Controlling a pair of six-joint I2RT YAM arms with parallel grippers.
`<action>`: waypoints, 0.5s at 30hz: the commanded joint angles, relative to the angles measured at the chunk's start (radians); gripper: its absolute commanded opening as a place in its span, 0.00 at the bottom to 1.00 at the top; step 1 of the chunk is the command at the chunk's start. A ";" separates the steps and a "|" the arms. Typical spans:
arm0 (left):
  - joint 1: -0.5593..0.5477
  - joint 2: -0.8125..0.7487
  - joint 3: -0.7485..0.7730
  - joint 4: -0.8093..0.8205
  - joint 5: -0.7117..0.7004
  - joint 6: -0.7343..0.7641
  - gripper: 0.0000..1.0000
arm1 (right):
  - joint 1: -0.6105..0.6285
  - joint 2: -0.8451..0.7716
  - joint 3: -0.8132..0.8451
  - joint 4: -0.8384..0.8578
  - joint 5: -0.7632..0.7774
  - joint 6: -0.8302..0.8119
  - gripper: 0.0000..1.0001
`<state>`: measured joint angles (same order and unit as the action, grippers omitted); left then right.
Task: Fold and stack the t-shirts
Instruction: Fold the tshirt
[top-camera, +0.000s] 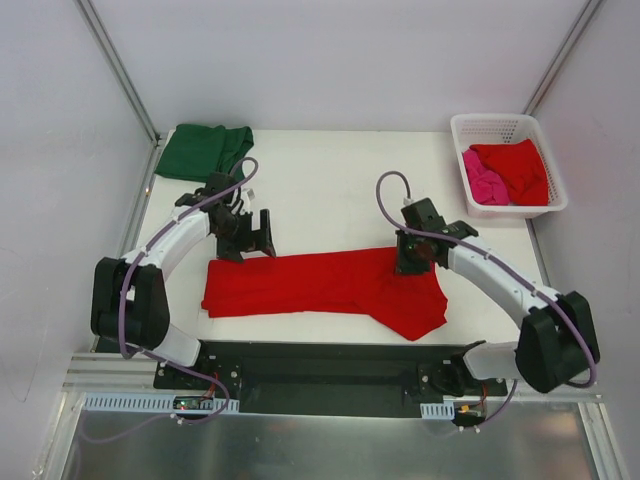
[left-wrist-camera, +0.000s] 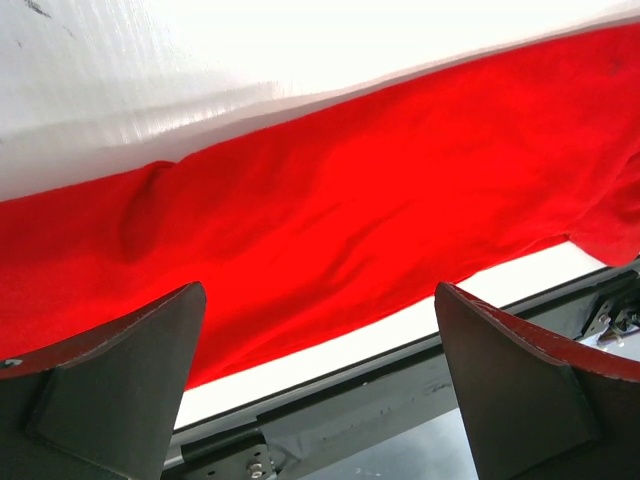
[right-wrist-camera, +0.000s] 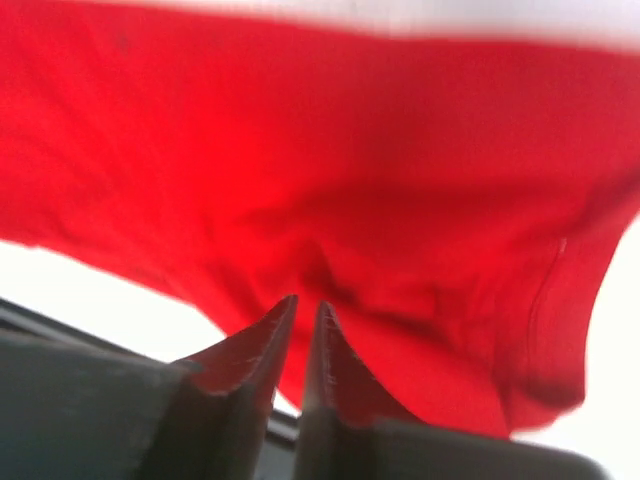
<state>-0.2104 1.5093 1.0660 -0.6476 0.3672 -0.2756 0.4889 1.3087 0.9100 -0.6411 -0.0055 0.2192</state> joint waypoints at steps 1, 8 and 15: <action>-0.009 -0.093 -0.047 0.026 0.036 0.007 0.99 | 0.005 0.135 0.128 0.130 0.015 -0.072 0.10; -0.011 -0.146 -0.103 0.026 0.041 -0.020 0.70 | 0.031 0.245 0.205 0.135 0.013 -0.084 0.01; -0.011 -0.144 -0.116 0.005 0.062 -0.040 0.67 | 0.042 0.251 0.213 0.112 -0.008 -0.089 0.01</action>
<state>-0.2108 1.3884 0.9623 -0.6262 0.3950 -0.2966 0.5259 1.5639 1.0790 -0.5179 -0.0086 0.1486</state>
